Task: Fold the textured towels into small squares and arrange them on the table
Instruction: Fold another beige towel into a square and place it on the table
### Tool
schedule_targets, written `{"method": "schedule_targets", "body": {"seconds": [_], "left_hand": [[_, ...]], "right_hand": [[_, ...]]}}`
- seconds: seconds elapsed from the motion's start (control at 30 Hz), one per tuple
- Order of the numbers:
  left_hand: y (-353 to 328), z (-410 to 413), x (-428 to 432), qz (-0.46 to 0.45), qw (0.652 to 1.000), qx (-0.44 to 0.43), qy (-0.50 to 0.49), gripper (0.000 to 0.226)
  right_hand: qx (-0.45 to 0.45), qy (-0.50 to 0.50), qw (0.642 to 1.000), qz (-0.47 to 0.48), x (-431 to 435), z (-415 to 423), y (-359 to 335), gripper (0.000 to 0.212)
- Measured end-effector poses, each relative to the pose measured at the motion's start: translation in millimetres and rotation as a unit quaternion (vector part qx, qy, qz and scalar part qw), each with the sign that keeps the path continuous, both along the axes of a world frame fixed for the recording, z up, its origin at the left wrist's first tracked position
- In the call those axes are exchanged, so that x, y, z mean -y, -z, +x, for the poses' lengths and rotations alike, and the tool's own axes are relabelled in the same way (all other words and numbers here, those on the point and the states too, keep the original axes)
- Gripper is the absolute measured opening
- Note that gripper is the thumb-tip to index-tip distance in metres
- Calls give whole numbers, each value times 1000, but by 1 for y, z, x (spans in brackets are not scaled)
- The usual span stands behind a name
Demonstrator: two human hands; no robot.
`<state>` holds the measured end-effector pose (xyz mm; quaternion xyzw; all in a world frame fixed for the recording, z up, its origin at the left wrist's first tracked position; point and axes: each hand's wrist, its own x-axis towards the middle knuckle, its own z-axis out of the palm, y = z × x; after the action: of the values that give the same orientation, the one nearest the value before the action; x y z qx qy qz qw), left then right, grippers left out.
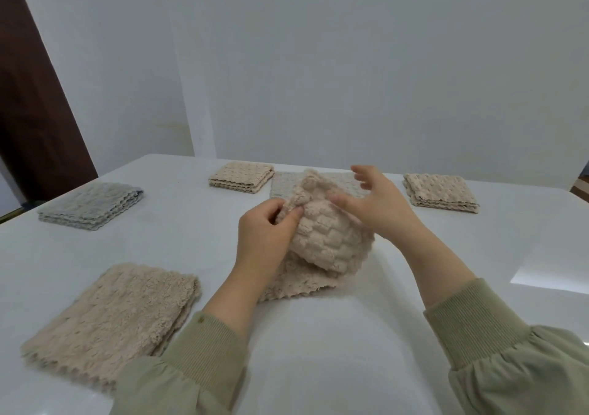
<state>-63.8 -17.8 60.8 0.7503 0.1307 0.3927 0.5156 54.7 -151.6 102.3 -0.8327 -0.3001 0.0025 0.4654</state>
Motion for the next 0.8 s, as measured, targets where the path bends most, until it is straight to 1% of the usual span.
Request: {"method": "schedule_targets", "body": {"seconds": [0.03,0.07,0.1,0.13,0.17,0.2,0.23,0.27,0.33,0.4,0.47,0.5,0.53,0.57,0.6,0.63,0.67,0.7,0.73,0.77,0.8], "left_hand": [[0,0,-1,-8,1000,13,-15,39],[0,0,-2,-11,999,24,-32,44],[1,1,-4,-10,998,33,-48,46],[1,1,-5,-9,997,39,-61,47],[2,2,-6,-11,996,46,-71,48],[2,2,-7,-13,995,51,-80,48],[2,2,-6,-14,995,54,-87,48],[1,2,-6,-17,994,56,-90,48],[2,3,-7,-21,994,55,-91,46],[2,6,-11,-27,995,39,-82,41],[-4,6,-13,-53,997,17,-48,29],[-8,5,-14,-98,995,19,-15,20],[-14,2,-14,-170,984,28,37,12],[-18,1,-15,-250,962,36,103,12],[-22,-1,-17,-317,932,39,173,19],[-25,-3,-19,-363,900,37,238,29],[-26,-5,-22,-393,871,36,292,40],[-26,-6,-23,-406,849,35,337,48],[-26,-7,-24,-410,838,32,360,52],[-25,-6,-24,-408,839,23,358,50],[-24,-5,-23,-391,863,8,320,42]], "right_hand": [[-60,4,998,16,-1,4,5,83],[-141,-9,989,39,-2,7,11,88],[-237,-43,968,68,-3,10,17,88],[-335,-87,933,97,-3,14,24,83],[-411,-122,896,117,-3,16,29,75],[-459,-150,867,125,-3,16,34,69],[-483,-173,849,125,-4,15,37,65],[-489,-188,842,125,-5,15,39,62],[-466,-188,852,150,-8,15,38,47],[-415,-173,875,180,-8,12,31,28],[-369,-161,897,180,-7,9,23,24],[-351,-156,906,176,-6,6,18,22],[-342,-156,910,174,-4,0,10,20],[-341,-163,908,179,-2,-4,4,18],[-351,-176,901,185,1,-9,-3,17],[-358,-189,896,183,4,-10,-8,16],[-355,-188,898,176,6,-18,-17,15],[-344,-169,910,157,8,-15,-22,13],[-323,-138,928,127,9,-15,-26,16],[-302,-120,942,87,11,-7,-23,27],[-285,-113,951,49,11,-4,-20,33]]}}
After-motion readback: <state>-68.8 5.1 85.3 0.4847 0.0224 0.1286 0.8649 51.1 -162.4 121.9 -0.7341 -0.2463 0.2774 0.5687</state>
